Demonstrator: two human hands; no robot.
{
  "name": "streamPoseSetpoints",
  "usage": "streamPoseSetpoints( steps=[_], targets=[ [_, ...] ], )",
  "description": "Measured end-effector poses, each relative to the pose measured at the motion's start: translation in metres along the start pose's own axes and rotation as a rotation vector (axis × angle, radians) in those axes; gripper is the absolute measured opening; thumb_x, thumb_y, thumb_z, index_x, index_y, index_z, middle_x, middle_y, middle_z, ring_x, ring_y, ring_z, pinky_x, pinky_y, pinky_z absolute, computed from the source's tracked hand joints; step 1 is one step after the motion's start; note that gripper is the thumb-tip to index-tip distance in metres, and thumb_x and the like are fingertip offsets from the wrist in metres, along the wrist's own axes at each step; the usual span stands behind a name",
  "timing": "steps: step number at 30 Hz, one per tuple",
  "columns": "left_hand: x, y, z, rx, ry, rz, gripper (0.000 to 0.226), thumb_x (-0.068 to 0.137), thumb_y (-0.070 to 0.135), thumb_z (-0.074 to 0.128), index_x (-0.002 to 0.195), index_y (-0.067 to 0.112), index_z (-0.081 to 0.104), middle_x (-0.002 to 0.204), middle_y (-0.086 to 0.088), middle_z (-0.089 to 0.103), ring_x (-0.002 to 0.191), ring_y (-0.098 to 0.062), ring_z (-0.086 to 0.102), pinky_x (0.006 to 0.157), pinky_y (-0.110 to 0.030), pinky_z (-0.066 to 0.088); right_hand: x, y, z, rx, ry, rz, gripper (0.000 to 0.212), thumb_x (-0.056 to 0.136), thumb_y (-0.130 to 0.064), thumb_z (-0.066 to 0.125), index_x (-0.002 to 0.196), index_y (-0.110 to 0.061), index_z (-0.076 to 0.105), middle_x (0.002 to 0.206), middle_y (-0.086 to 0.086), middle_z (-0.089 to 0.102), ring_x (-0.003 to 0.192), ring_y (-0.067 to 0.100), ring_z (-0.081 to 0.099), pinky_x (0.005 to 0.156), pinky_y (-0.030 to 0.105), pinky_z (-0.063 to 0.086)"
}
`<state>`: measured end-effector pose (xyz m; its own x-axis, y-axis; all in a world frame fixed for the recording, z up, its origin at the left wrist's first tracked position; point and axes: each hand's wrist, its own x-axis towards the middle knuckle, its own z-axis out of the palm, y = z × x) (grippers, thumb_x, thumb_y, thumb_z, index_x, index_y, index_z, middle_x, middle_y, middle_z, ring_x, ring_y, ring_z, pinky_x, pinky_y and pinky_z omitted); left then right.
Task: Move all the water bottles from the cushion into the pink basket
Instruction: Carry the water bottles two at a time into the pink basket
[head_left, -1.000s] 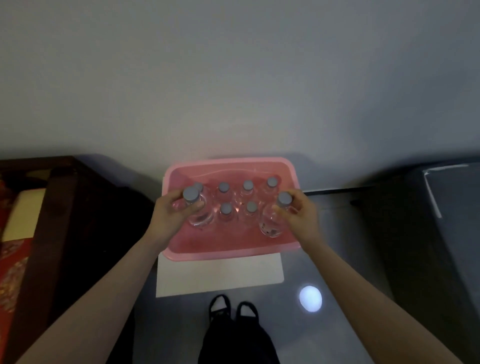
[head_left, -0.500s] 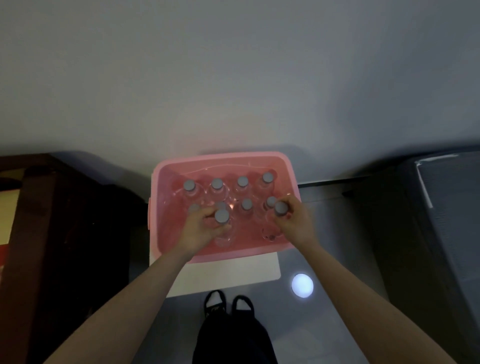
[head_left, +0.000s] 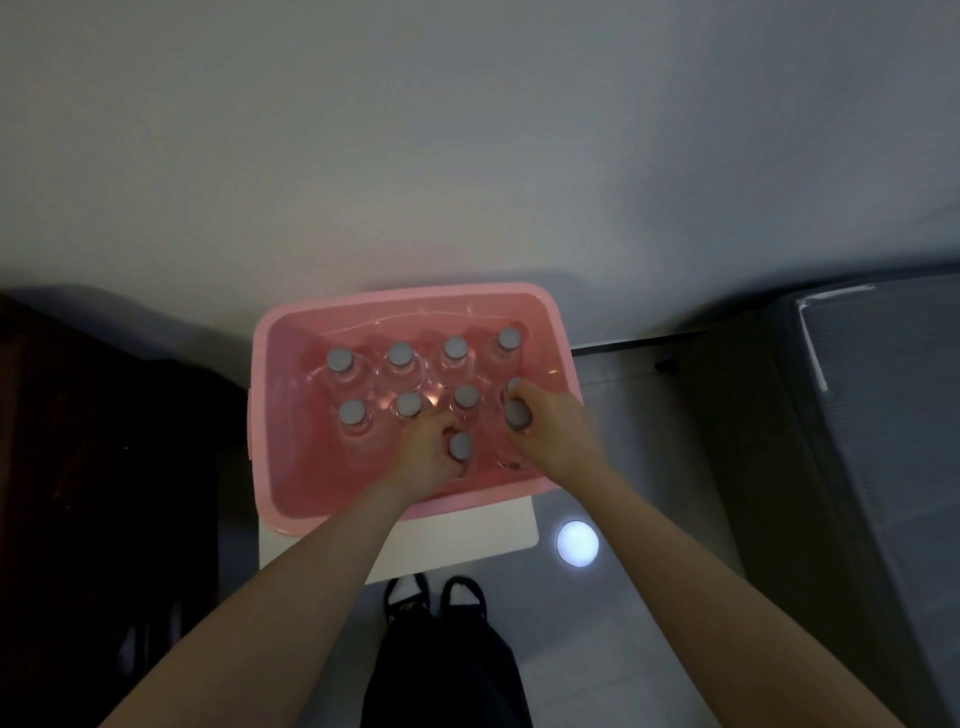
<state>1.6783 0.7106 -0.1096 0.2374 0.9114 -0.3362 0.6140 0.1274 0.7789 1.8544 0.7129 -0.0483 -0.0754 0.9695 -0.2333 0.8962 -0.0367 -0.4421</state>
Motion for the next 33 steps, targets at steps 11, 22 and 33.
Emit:
streamPoseSetpoints(
  steps=[11, 22, 33],
  targets=[
    [0.007, -0.014, 0.004, 0.040, -0.082, 0.051, 0.028, 0.055, -0.001, 0.079, 0.076, 0.005, 0.063, 0.088, -0.006, 0.057, 0.084, -0.028, 0.058, 0.070, -0.032, 0.039, -0.005, 0.024, 0.012, 0.158, 0.009, 0.062, 0.021, 0.077, -0.011, 0.063, 0.094, -0.016, 0.053, 0.083, 0.006, 0.064, 0.075, 0.028, 0.059, 0.068, 0.043, 0.053],
    [-0.001, -0.018, -0.007, -0.070, -0.109, 0.092, 0.026, 0.065, -0.001, 0.080, 0.087, 0.006, 0.067, 0.093, -0.008, 0.068, 0.090, -0.025, 0.063, 0.081, -0.034, 0.049, -0.005, 0.019, 0.026, 0.165, -0.043, 0.070, 0.029, 0.070, 0.001, 0.065, 0.081, -0.015, 0.043, 0.069, 0.005, 0.053, 0.065, 0.028, 0.054, 0.058, 0.038, 0.046],
    [-0.001, -0.018, -0.007, -0.067, -0.113, 0.022, 0.037, 0.064, -0.003, 0.080, 0.099, 0.005, 0.071, 0.102, -0.009, 0.072, 0.097, -0.025, 0.065, 0.089, -0.038, 0.050, 0.010, 0.010, 0.038, 0.055, -0.196, 0.051, 0.019, 0.074, 0.003, 0.057, 0.078, -0.011, 0.044, 0.083, 0.016, 0.062, 0.076, 0.034, 0.058, 0.062, 0.038, 0.044]
  ],
)
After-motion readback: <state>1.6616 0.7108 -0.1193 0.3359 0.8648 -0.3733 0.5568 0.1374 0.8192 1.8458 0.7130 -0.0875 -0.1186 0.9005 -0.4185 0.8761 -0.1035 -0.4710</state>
